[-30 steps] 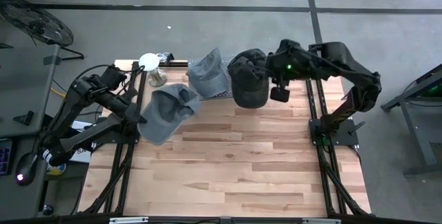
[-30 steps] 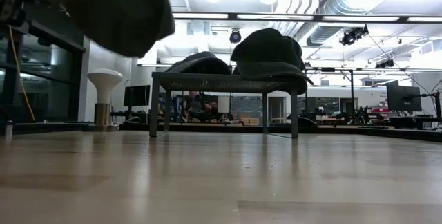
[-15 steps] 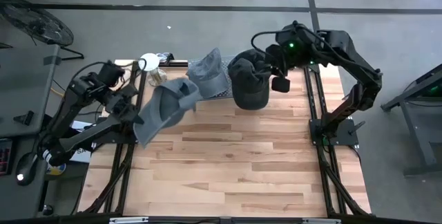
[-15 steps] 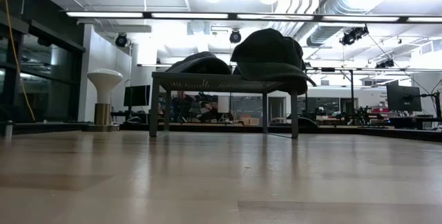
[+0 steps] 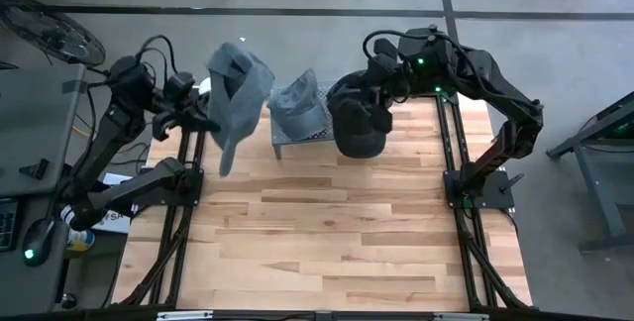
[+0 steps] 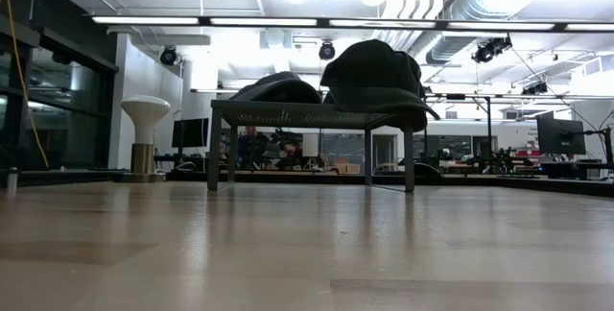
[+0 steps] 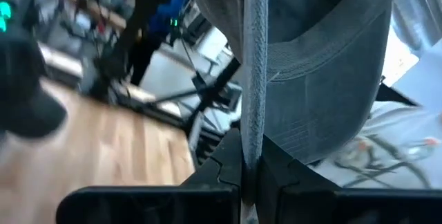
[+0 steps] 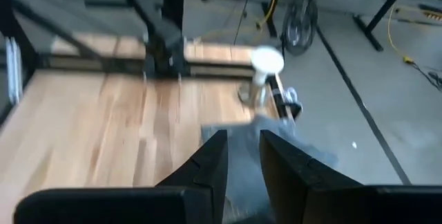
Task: Pick & Place hat
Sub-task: Stack the gray cap on top of the other gray cap on the shelf
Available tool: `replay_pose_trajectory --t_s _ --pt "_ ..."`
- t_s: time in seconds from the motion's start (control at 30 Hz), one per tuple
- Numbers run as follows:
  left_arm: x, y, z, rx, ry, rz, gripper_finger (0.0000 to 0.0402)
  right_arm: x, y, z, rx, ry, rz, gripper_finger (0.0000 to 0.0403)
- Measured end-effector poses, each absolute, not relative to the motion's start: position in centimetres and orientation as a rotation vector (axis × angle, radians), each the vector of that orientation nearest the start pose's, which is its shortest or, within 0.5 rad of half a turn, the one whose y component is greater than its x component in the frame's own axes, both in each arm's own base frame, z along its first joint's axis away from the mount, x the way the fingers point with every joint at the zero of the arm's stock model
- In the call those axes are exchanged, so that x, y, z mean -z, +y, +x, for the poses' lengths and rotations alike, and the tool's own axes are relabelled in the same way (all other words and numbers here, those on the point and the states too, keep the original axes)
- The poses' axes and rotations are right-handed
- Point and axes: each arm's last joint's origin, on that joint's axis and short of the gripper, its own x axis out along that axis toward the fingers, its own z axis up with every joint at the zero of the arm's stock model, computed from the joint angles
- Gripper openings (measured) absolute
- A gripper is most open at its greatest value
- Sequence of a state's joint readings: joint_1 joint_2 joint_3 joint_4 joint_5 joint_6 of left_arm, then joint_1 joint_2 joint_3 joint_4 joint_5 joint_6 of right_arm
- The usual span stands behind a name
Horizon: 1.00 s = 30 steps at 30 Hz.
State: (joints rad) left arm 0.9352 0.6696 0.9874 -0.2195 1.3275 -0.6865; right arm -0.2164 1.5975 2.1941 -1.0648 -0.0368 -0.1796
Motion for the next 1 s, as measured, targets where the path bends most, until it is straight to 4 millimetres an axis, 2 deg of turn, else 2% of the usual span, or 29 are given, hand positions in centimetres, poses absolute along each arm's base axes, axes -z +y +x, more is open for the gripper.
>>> replay_pose_trajectory --t_s 0.27,0.5,0.67,0.77,0.87,1.0 --pt "-41.5 9.9 10.8 0.365 0.015 -0.456 0.0005 -51.3 -5.0 31.1 0.106 0.324 -0.098 0.0089" --pt "-41.7 12.2 12.3 0.279 -0.079 -0.382 0.0005 -50.4 -4.7 33.7 0.098 0.284 -0.032 0.0153" --pt "-42.2 12.8 12.6 0.204 -0.164 -0.324 0.0005 -50.1 -4.8 34.8 0.138 0.246 0.085 0.0217" --pt "-42.6 13.0 12.8 0.235 -0.193 -0.280 0.0005 -49.5 -5.0 35.5 0.206 0.264 0.066 0.0245" --pt "-42.9 12.9 12.7 0.281 -0.198 -0.272 0.0005 -49.1 -5.2 36.4 0.227 0.254 0.046 0.0258" --pt "-42.8 12.8 12.8 0.339 -0.153 -0.264 0.0005 -50.0 -5.1 36.8 0.171 0.153 -0.012 0.0261"
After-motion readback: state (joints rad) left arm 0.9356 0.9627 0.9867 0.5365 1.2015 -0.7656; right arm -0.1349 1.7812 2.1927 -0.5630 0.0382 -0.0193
